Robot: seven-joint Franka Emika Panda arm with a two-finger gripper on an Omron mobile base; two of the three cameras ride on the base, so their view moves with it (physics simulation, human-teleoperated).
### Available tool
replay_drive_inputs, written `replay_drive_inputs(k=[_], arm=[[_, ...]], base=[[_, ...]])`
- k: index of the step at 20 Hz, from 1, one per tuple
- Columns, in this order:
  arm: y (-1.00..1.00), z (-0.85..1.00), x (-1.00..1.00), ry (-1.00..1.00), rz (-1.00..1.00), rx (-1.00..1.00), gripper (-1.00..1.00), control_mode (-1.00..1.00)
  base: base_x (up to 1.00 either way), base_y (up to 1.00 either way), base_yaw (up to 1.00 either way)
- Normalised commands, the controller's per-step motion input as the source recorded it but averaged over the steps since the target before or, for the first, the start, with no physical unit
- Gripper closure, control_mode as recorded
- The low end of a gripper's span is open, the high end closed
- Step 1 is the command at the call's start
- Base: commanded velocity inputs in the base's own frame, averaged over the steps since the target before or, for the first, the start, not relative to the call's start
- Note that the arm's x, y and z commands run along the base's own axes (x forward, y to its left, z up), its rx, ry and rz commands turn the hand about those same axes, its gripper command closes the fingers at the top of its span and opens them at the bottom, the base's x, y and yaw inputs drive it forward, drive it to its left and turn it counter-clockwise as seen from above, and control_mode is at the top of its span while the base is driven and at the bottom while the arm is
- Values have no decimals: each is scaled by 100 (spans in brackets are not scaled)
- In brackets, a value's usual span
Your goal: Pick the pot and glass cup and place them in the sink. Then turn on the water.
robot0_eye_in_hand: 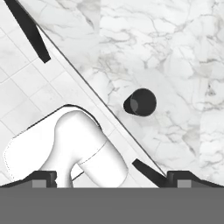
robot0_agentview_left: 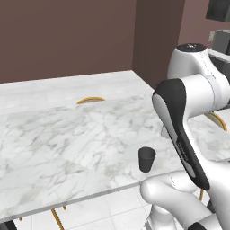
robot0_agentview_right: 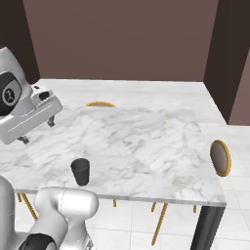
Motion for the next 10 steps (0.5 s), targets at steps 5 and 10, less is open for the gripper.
replay_drive_inputs(k=[5,10], arm=[[7,-51,7,-1,-5,0,-100,-100],[3,-41,24,0,0,2,-100,-100]], base=[[0,0,0],[0,0,0]])
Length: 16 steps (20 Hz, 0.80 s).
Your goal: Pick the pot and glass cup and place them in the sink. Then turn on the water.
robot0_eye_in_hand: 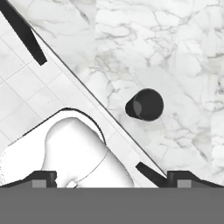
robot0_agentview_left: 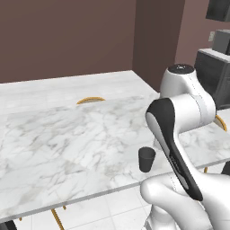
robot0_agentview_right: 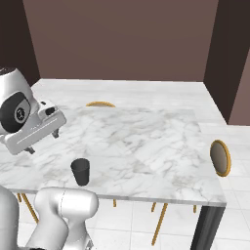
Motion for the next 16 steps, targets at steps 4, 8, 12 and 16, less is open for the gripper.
replay_drive_inputs(k=[4,8,12,16], arm=[[4,-33,35,0,0,2,-100,-100],[0,-30,43,0,0,6,-100,-100],[0,-38,33,0,0,3,-100,-100],[0,-37,27,0,0,2,-100,-100]], base=[[0,0,0],[0,0,0],[0,0,0],[0,0,0]])
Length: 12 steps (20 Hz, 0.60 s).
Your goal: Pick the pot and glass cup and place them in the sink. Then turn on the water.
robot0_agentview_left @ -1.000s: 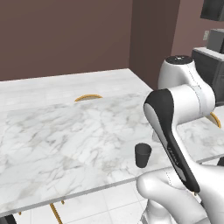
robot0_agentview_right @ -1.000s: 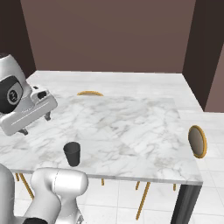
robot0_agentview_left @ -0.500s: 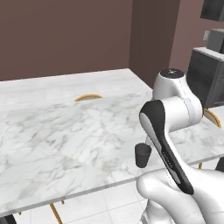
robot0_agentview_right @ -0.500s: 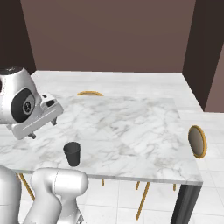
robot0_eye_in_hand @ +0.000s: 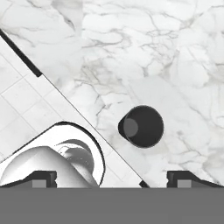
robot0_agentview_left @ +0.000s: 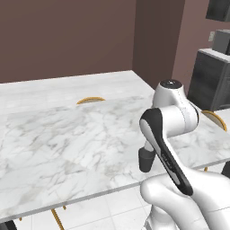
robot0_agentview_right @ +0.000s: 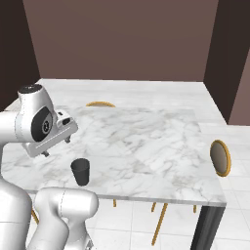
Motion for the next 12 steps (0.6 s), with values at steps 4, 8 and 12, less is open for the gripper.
replay_drive_inputs(k=[4,8,12], arm=[[0,-38,18,0,-2,1,-100,-100],[0,-22,5,0,-2,0,-100,-100],[0,-10,1,0,0,0,-100,-100]], base=[[0,0,0],[0,0,0],[0,0,0]])
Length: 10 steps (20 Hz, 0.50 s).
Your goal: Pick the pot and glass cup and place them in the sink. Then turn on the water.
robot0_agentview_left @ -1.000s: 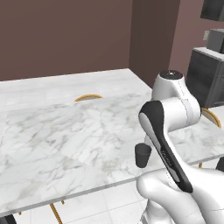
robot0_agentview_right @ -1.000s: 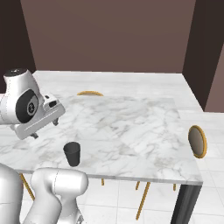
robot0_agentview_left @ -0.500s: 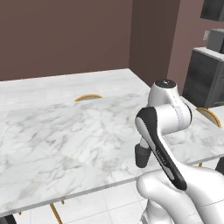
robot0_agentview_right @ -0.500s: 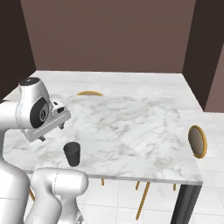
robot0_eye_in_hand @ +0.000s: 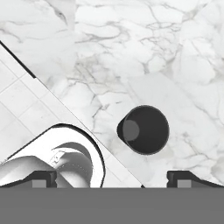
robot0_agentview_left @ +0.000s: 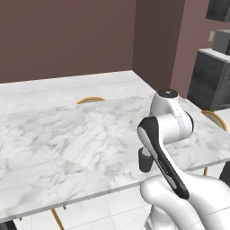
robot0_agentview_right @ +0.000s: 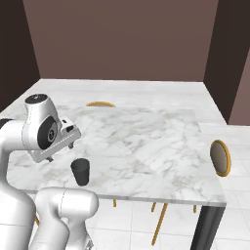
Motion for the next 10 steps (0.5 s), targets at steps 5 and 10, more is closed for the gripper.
replay_drive_inputs(k=[5,10], arm=[[0,-8,3,0,0,0,-100,-100],[0,-9,4,0,0,0,-100,-100]], base=[[0,0,0],[0,0,0]])
